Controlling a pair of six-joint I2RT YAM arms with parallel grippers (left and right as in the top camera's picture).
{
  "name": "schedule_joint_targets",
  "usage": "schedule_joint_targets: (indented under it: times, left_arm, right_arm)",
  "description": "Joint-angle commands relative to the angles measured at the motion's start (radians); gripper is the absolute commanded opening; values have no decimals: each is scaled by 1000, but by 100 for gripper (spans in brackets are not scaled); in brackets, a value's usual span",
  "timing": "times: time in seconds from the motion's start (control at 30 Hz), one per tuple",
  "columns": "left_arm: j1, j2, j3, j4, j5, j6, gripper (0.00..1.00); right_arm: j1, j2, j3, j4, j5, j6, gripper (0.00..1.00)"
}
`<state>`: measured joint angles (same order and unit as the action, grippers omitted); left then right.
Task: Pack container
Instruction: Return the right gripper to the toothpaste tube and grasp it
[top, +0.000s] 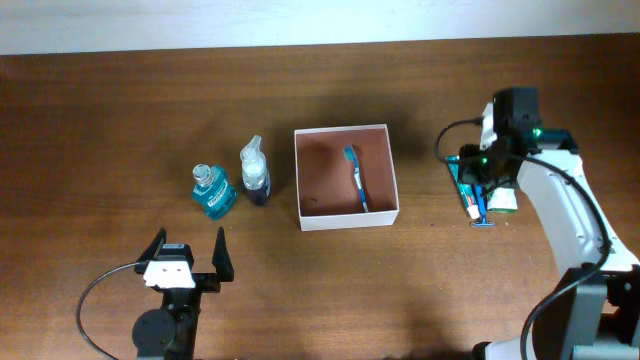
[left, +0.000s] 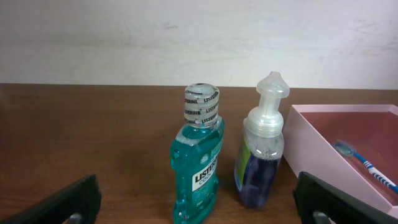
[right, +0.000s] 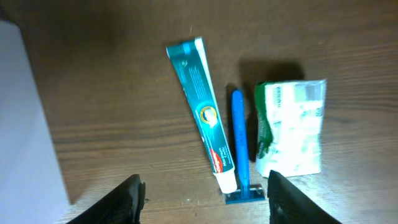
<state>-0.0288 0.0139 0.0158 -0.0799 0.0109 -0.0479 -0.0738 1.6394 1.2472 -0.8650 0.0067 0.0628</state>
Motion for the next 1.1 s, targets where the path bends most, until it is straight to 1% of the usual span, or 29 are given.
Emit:
schedule_joint_targets:
  times: [0.0,0.03,0.2,0.33,0.63,0.7,0.83,0.87,0.93,1.0,1.07]
  left_arm:
    - [-4,-7,-7,0,7,12,99]
    - [-4,-7,-7,0,7,12,99]
    - [-4,-7,-7,0,7,12,99]
    - [-4,-7,-7,0,7,12,99]
    - [-4,-7,-7,0,7,12,99]
    - [-4,-7,-7,0,7,12,99]
    - [-4,-7,-7,0,7,12,99]
    - [-4,-7,-7,0,7,12,99]
    - [-4,-7,-7,0,7,12,99]
    - [-4,-7,-7,0,7,12,99]
    - [-4,-7,-7,0,7,12,99]
  right_arm:
    - [-6,4,-84,47,-56,-97,53]
    - [-6,6,-100,64,-55,-97,50]
    - [-5,8,-159,143,-54,-105,46]
    - [-5,37,-165,160,-18,-108,45]
    - [-5,156,-165,193,-21,-108,45]
    - [-5,182,-165,205,-21,-108,44]
    - [-5,205,-165,211,-21,-108,38]
    - [-5,206,-165,211,-22,-108,36]
    - [-5,206,-165,211,-22,-108,27]
    - [-5,206,-165,210,-22,-108,25]
    - [-5,206,-165,208,-22,-107,27]
